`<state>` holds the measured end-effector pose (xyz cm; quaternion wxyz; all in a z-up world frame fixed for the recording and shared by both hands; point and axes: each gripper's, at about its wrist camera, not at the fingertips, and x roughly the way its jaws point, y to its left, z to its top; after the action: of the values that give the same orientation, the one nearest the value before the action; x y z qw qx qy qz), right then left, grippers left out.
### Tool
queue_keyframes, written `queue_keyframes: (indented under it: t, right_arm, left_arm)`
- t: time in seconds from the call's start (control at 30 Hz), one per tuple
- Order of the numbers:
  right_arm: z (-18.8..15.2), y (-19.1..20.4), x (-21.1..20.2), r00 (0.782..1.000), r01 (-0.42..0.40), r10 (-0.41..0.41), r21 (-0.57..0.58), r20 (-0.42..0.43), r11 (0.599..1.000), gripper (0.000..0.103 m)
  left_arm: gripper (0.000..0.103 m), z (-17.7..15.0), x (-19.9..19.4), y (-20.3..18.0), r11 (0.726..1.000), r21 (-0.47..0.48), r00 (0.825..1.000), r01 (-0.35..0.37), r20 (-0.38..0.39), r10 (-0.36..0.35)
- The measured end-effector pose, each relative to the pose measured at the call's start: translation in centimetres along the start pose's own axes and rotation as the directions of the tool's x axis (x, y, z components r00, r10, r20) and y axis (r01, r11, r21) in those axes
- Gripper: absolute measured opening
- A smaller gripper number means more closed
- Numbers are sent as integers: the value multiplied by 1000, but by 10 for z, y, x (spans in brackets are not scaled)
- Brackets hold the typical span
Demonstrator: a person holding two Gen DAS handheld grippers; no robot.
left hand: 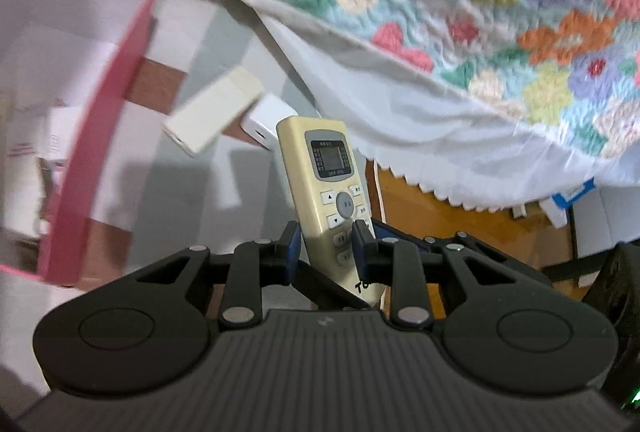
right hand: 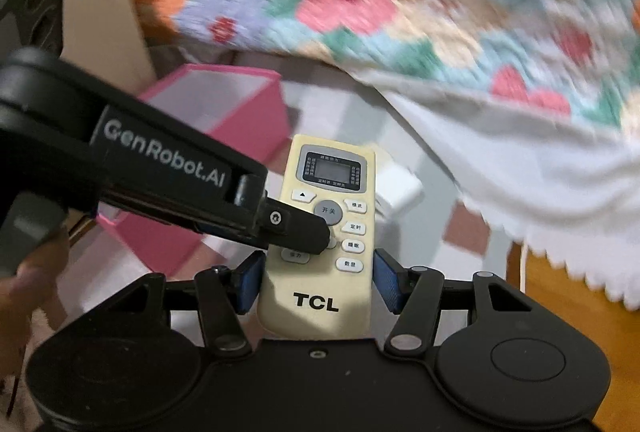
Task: Organize rigid objects
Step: 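Carry the TCL remote over the pink box with the left tool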
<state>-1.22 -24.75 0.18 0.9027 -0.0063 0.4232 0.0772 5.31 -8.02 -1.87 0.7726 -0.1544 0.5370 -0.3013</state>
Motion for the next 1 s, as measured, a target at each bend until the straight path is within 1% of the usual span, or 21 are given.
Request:
queue_keyframes:
  t: [0.2, 0.37, 0.5, 0.67, 0.83, 0.93, 1.0]
  right_arm:
    - [33, 39, -15, 998, 6, 2, -134, 59, 991, 63]
    - [57, 65, -14, 994, -32, 53, -217, 92, 976, 63]
    - [72, 91, -5, 991, -58, 89, -283, 96, 957, 63]
    - [88, 122, 20, 988, -101, 133, -337, 72, 936, 63]
    - [99, 150, 51, 989, -113, 139, -378, 43, 919, 63]
    - [104, 157, 71, 988, -141, 155, -355, 10, 924, 63]
    - [108, 156, 86, 984, -175, 176, -302, -24, 937, 63]
  left_arm:
    - [26, 14, -54, 8, 999, -20, 995, -41, 87, 43]
    - [26, 22, -90, 26, 996, -53, 985, -76, 151, 83]
    - [26, 28, -108, 47, 989, -102, 975, -108, 184, 126]
    - [26, 35, -119, 83, 974, -170, 960, -150, 209, 184]
    - [26, 47, -113, 111, 961, -181, 948, -210, 205, 245]
    - [26, 52, -104, 129, 955, -187, 946, -229, 187, 263]
    - [26, 55, -95, 141, 953, -193, 947, -236, 172, 269]
